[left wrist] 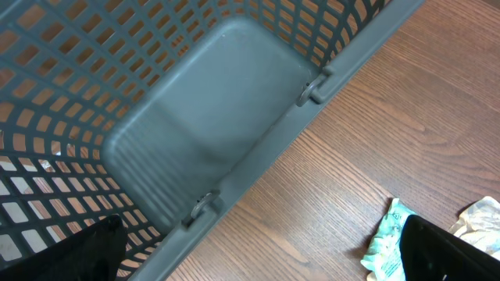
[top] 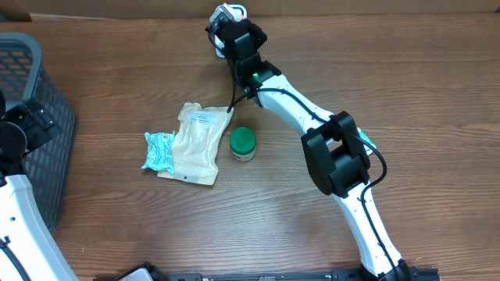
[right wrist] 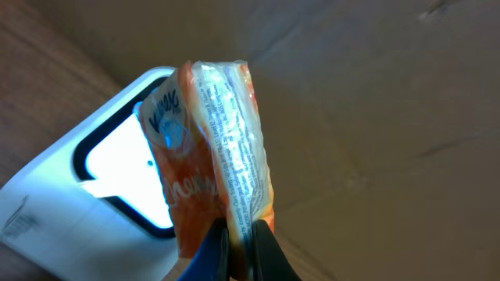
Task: Scan the item barcode
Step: 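Carry the orange tissue pack to the scanner and hold it there, then carry the orange pack right and place it by the teal pack, then move the right gripper left over the green-lidded jar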
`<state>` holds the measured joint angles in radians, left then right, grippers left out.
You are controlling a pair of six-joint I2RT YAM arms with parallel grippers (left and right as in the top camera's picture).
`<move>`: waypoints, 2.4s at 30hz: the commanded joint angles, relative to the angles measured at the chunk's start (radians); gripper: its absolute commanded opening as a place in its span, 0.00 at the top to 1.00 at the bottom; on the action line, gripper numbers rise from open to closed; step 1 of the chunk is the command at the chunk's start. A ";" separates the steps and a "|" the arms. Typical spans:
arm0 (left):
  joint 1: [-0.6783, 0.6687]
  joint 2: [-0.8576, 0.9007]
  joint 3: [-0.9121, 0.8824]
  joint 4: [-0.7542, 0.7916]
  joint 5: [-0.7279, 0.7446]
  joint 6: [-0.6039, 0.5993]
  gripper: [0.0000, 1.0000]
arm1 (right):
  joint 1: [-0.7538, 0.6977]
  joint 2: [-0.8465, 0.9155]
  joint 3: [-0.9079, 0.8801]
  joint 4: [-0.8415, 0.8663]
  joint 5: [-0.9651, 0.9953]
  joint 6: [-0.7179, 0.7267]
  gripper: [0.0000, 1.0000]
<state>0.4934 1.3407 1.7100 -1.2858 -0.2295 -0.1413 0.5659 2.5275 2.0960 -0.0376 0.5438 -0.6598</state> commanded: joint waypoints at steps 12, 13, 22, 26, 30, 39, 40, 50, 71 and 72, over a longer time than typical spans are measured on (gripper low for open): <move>0.004 0.001 0.009 0.003 -0.013 0.014 0.01 | 0.020 -0.515 0.001 -0.824 -0.190 0.693 0.96; 0.004 0.001 0.009 0.003 -0.013 0.014 0.00 | 0.011 -0.546 0.001 -0.906 -0.237 0.734 0.96; 0.004 0.001 0.009 0.003 -0.013 0.014 0.00 | -0.188 -0.618 -0.022 -1.389 -0.543 0.869 0.96; 0.003 0.001 0.009 0.003 -0.013 0.014 0.01 | -0.350 -0.618 -0.126 -1.409 -0.575 0.874 0.96; 0.004 0.001 0.009 0.003 -0.013 0.014 0.01 | -0.455 -0.618 -0.245 -1.377 -0.629 0.874 0.96; 0.004 0.001 0.009 0.003 -0.013 0.014 0.00 | -0.628 -0.618 -0.586 -1.217 -0.666 0.900 0.96; 0.004 0.001 0.009 0.003 -0.013 0.014 0.00 | -0.639 -0.618 -0.604 -1.207 -0.666 0.900 0.96; 0.003 0.001 0.009 0.003 -0.013 0.014 0.01 | -0.675 -0.619 -0.600 -1.245 -0.666 0.900 0.31; 0.003 0.001 0.009 0.003 -0.013 0.014 0.00 | -0.226 -0.642 -0.338 -1.134 -0.703 0.897 0.00; 0.003 0.001 0.009 0.003 -0.013 0.014 0.00 | -0.194 -0.642 -0.339 -1.102 -0.704 0.900 0.00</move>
<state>0.4934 1.3411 1.7100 -1.2858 -0.2295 -0.1413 0.3080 1.9133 1.7374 -1.1805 -0.1741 0.2356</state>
